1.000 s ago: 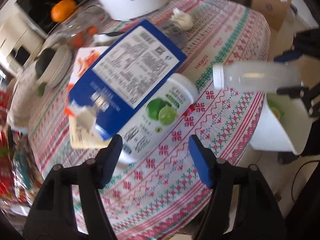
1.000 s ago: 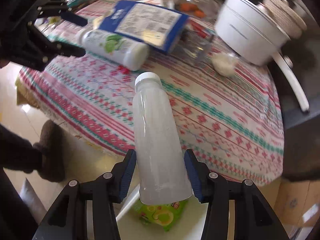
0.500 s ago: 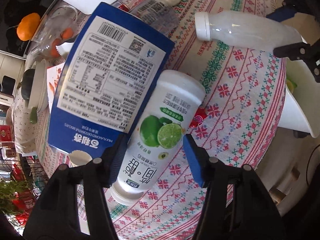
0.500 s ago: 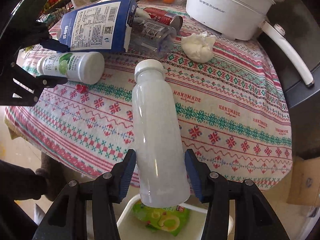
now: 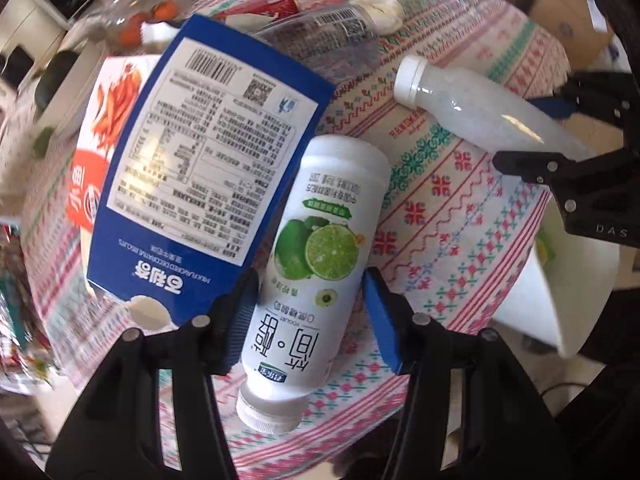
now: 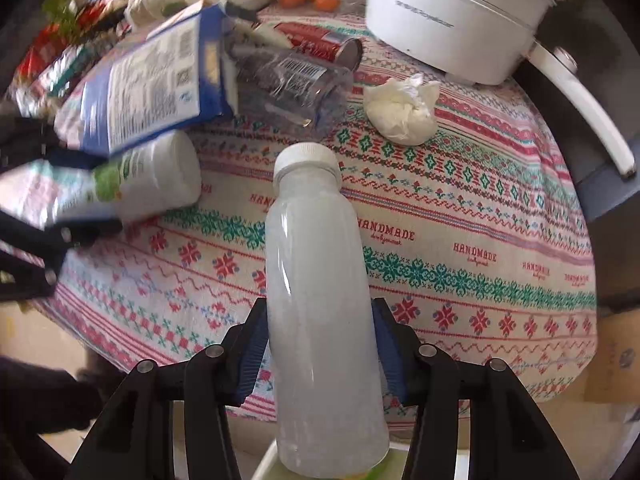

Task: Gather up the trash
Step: 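Carry both bottles over the white bin and open both tools to drop them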

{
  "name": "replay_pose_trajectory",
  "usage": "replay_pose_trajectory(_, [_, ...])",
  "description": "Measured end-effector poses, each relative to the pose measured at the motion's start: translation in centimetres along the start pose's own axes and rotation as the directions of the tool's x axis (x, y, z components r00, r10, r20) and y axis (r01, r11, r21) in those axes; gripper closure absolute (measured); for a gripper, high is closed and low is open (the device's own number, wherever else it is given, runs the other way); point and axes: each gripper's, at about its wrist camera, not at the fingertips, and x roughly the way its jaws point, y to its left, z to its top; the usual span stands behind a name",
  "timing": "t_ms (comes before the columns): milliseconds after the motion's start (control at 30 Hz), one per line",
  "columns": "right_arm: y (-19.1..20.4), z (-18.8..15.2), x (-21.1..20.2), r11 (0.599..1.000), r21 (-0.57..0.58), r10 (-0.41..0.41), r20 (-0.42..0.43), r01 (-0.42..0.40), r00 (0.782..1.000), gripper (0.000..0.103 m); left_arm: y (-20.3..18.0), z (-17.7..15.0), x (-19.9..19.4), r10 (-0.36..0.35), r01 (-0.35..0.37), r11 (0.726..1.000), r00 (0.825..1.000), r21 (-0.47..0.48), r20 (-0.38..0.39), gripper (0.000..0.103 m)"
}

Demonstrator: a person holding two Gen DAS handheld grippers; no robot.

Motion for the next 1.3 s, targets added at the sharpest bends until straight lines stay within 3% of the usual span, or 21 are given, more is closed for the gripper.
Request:
replay_pose_trajectory(333, [-4.0, -1.3, -3.1, 0.977, 0.168, 0.121, 0.068, -0.131, 0.99, 0.053, -2.0, -3.2, -2.0, -0.043, 0.054, 0.992, 0.995, -0.117, 0.09, 0.049])
replay_pose_trajectory(600, [-5.5, -3.2, -5.1, 0.964, 0.226, 0.123, 0.078, -0.138, 0.989, 0.053, -4.6, -5.0, -4.3, -0.079, 0.102, 0.985, 0.984, -0.141, 0.157, 0.05])
replay_pose_trajectory(867, [-6.4, -6.9, -9.3, 0.956, 0.245, 0.131, 0.136, -0.162, 0.982, 0.053, -6.3, -4.9, -5.8, -0.136, 0.164, 0.98, 0.966, -0.114, 0.221, 0.051])
replay_pose_trajectory(1033, [-7.5, -9.8, -11.5, 0.949, 0.259, 0.136, 0.169, -0.177, 0.976, 0.053, -8.5, -4.7, -7.3, -0.215, 0.239, 0.969, 0.942, -0.067, 0.258, 0.051])
replay_pose_trajectory(1300, [-9.5, -15.7, -12.3, 0.931, 0.311, 0.151, 0.152, -0.193, 0.977, 0.053, -14.7, -5.3, -9.0, -0.404, 0.392, 0.914, 0.87, 0.1, 0.282, 0.052])
